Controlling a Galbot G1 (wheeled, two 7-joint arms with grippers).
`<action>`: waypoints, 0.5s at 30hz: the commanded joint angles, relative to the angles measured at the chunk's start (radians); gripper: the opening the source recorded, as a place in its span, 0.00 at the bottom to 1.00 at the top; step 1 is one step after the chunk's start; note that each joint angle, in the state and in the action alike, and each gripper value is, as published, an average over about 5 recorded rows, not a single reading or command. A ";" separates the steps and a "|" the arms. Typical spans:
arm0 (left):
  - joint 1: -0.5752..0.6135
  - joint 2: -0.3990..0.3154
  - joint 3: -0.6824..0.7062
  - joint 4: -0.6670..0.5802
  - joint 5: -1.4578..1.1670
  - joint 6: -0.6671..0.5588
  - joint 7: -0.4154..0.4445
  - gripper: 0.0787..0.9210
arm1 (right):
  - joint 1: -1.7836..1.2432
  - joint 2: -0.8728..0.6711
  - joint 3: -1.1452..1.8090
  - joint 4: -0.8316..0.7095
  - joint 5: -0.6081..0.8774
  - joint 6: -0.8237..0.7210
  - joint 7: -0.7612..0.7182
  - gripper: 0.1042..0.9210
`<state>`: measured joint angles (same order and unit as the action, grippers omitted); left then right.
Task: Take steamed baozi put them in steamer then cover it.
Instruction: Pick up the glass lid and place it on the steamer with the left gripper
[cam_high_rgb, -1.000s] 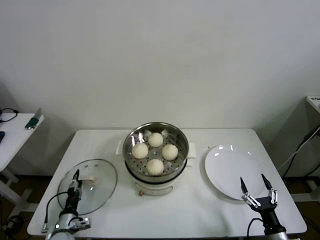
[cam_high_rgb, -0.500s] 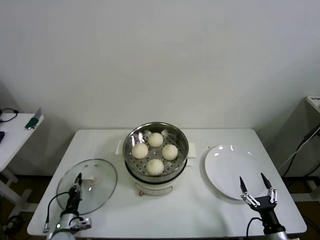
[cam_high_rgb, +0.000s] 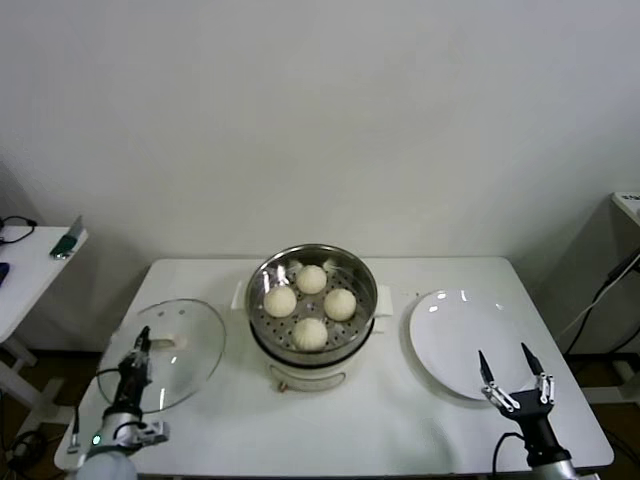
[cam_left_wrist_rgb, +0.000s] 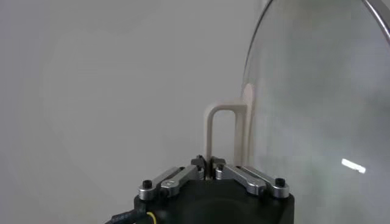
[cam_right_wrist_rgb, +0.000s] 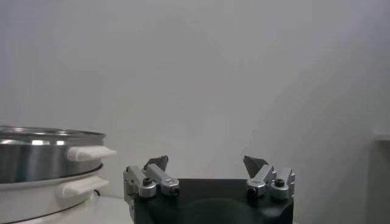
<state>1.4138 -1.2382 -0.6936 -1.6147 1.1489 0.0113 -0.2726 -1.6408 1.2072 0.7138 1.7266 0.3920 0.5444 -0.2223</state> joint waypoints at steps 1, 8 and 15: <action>0.025 0.151 -0.020 -0.360 -0.246 0.169 0.228 0.08 | 0.001 -0.001 0.004 0.001 -0.009 -0.001 0.005 0.88; -0.032 0.203 0.056 -0.498 -0.234 0.377 0.328 0.08 | 0.005 0.005 0.005 0.014 -0.047 -0.013 0.024 0.88; -0.158 0.157 0.299 -0.555 -0.036 0.555 0.422 0.08 | 0.020 0.021 0.002 0.020 -0.109 -0.046 0.056 0.88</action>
<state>1.3783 -1.0968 -0.6332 -1.9853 0.9897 0.2851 -0.0215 -1.6291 1.2210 0.7173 1.7431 0.3414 0.5219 -0.1907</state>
